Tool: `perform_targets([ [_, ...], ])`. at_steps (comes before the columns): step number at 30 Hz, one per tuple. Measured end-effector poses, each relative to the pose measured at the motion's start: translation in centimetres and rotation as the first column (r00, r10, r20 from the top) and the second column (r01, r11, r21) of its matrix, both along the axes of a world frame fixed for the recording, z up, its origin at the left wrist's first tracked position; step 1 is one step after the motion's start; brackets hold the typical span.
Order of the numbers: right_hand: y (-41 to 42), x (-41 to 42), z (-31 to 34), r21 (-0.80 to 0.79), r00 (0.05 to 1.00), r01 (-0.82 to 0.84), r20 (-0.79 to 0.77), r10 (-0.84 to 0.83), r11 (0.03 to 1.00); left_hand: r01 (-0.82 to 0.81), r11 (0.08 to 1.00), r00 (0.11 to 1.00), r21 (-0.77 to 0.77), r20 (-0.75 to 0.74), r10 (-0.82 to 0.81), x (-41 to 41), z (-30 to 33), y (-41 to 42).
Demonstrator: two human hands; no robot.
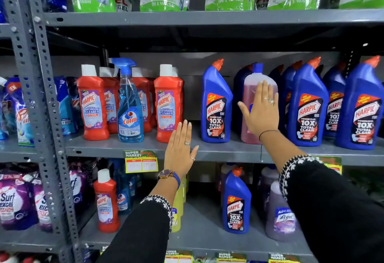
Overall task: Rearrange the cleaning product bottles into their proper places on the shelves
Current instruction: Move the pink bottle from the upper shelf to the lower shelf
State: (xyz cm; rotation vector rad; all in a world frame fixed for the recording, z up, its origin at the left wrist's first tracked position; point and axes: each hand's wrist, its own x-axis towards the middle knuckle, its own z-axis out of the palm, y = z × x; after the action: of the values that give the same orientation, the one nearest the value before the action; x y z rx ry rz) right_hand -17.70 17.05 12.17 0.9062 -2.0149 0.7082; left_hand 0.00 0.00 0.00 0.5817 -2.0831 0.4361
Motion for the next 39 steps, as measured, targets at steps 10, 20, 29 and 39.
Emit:
perform_targets([
  [10, -2.9, -4.6, 6.5, -0.198, 0.979, 0.083, 0.201, -0.042, 0.977, 0.058, 0.998, 0.998, 0.026, -0.040, -0.057, -0.9, -0.2, -1.5],
  [20, -3.5, -4.9, 5.2, -0.341, 0.950, 0.014, 0.297, 0.093, 0.940, 0.040, 0.999, 0.998, 0.016, -0.047, -0.039, -0.7, -0.1, -1.2],
  [29, -2.8, -3.4, 5.0, -0.385, 0.953, -0.013, 0.276, 0.129, 0.923, 0.038, 0.998, 0.999, 0.046, -0.017, -0.038, -0.7, 0.1, -1.1],
  [39, -1.0, -2.5, 4.1, -0.540, 0.939, -0.184, 0.150, 0.309, 0.821, 0.045, 0.999, 0.998, 0.012, -0.038, -0.045, -0.8, 0.1, -1.3],
])
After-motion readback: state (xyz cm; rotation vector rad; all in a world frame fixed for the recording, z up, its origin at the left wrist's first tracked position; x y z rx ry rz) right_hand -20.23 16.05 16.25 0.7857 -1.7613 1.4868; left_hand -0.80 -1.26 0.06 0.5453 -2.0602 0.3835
